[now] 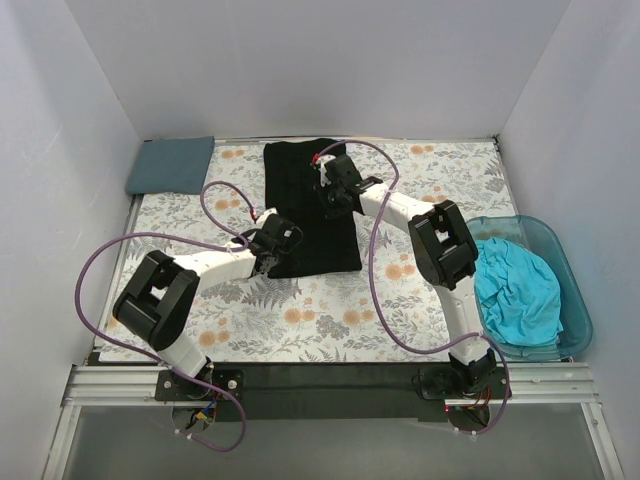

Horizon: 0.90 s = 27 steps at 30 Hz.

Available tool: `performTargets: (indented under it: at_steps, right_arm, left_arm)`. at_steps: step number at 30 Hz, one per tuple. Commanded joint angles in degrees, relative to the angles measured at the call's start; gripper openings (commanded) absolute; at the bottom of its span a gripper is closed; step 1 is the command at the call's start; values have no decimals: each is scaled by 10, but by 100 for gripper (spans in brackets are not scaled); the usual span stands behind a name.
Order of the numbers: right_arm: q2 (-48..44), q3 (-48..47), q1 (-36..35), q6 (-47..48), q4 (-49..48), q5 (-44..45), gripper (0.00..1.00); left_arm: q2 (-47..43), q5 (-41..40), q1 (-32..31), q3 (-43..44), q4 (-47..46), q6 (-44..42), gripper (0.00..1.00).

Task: Fold and stack the t-shirts
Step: Fold the tshirt

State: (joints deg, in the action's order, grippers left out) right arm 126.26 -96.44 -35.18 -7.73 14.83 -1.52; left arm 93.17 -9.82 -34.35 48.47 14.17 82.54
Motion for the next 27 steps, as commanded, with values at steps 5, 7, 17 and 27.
performTargets:
  at_steps: [5,7,17,27]
  right_arm:
    - [-25,-64,20,23,-22,11,34]
    - [-62,-42,21,17,-22,-7,36]
    - [-232,219,20,-60,-22,-169,39]
    - [-330,390,20,-86,-22,-226,37]
  left_arm:
    - [-21,8,-1,-36,51,9,17]
    - [-21,8,-1,-36,53,9,17]
    - [-43,8,0,-43,71,12,20]
    - [-135,46,-1,-96,128,49,22]
